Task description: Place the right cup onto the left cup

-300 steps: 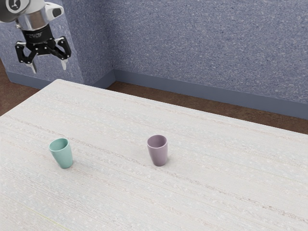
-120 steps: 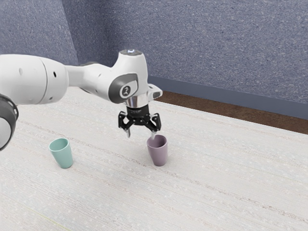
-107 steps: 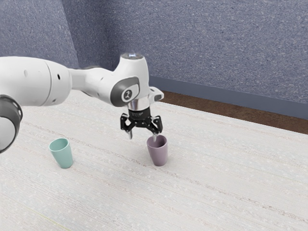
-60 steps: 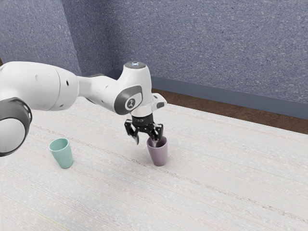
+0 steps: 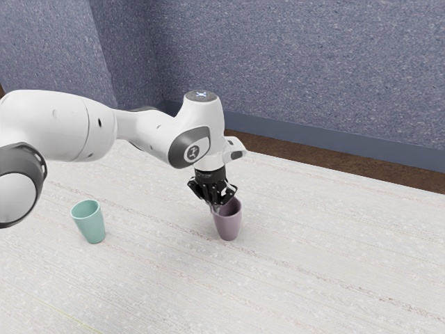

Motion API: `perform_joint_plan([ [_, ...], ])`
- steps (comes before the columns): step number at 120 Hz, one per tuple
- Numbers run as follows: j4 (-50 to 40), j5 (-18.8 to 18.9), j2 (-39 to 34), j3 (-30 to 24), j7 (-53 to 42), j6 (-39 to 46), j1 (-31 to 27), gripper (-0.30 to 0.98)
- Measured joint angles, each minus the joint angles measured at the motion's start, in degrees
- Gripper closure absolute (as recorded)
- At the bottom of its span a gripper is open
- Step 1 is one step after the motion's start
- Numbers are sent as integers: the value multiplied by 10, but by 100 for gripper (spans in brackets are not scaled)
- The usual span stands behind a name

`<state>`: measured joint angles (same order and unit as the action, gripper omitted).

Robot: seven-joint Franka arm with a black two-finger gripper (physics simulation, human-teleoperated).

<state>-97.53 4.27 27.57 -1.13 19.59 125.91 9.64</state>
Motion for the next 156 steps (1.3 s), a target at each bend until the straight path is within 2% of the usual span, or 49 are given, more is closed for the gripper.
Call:
perform_joint_plan([
  [19, -11, 0, -19, 0, -3, -2, 0, 77],
  [45, -79, -2, -164, 5, 3, -27, -16, 78],
  [69, -153, -29, -247, 26, 9, -54, -43, 78],
  [99, -189, -38, -335, 30, 14, -114, -101, 79],
  [133, -233, -38, -384, 40, 13, -169, -162, 79],
  [156, -241, -38, -384, 51, 4, -182, -204, 79],
])
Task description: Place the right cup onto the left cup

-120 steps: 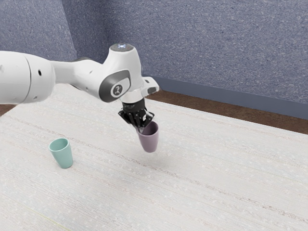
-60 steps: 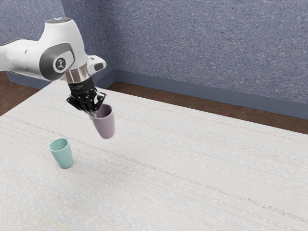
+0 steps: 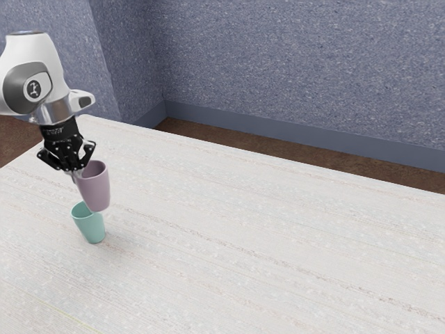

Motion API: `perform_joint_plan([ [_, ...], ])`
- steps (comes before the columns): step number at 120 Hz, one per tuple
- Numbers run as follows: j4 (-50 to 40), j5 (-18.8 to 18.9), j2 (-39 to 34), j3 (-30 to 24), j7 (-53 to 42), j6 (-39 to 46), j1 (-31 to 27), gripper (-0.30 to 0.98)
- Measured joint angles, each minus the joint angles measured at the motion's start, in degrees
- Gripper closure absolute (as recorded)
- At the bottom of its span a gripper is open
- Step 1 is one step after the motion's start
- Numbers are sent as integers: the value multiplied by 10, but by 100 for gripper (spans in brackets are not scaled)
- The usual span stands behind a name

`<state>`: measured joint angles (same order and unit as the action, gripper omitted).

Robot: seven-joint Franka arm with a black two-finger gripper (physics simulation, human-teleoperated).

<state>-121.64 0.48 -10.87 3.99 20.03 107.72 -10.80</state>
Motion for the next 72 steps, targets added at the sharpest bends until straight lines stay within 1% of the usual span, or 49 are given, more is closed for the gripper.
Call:
perform_joint_plan([
  [29, 3, 0, 16, 29, -23, -4, -33, 79],
  [47, 17, 0, 34, 45, -39, -2, -36, 79],
  [72, 33, -2, 58, 55, -56, 1, -36, 79],
])
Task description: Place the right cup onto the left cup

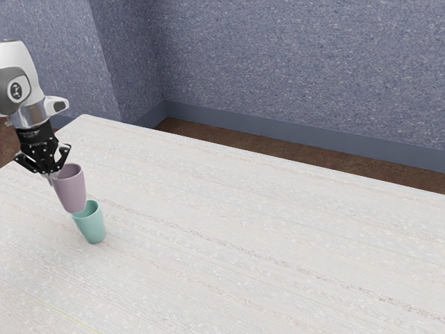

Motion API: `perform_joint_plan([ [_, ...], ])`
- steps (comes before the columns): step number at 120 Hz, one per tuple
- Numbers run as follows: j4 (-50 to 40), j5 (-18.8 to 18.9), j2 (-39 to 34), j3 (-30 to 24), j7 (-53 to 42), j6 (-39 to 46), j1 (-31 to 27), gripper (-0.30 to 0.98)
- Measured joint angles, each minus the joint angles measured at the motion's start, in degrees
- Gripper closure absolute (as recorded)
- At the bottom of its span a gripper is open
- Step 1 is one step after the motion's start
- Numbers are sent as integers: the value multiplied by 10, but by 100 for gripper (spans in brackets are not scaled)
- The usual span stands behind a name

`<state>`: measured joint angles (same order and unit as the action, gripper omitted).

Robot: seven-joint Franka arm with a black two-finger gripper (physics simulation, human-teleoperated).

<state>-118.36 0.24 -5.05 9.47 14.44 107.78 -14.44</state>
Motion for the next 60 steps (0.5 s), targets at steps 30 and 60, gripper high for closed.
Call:
perform_joint_plan([
  [30, 41, -9, 46, 6, -16, 1, 6, 79],
  [60, 58, -22, 74, 22, -32, 2, 13, 79],
])
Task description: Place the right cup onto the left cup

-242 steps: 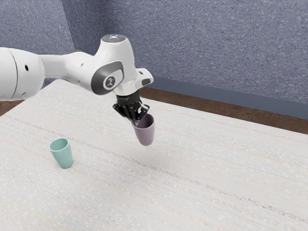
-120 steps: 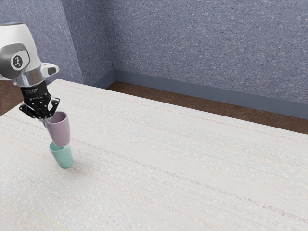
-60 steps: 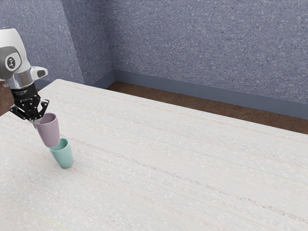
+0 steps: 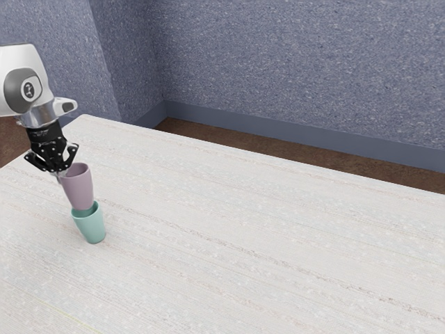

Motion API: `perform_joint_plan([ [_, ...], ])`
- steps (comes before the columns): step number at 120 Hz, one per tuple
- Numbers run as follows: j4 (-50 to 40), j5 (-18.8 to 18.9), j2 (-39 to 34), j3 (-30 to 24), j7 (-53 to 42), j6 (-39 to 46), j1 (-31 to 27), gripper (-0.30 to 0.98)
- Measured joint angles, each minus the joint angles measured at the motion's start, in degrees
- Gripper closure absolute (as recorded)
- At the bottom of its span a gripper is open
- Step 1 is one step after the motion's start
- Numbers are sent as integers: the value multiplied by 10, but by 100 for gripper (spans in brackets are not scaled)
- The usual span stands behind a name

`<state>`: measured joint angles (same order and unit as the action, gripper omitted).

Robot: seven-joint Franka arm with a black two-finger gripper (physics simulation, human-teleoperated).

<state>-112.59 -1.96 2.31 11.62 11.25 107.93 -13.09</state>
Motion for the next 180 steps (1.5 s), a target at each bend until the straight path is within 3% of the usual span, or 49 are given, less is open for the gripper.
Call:
perform_joint_plan([
  [122, 8, -38, 46, 8, -41, 29, -12, 79],
  [150, 4, -44, 40, 9, -44, 30, -12, 31],
  [180, -4, -45, -14, 5, -46, 25, -10, 9],
])
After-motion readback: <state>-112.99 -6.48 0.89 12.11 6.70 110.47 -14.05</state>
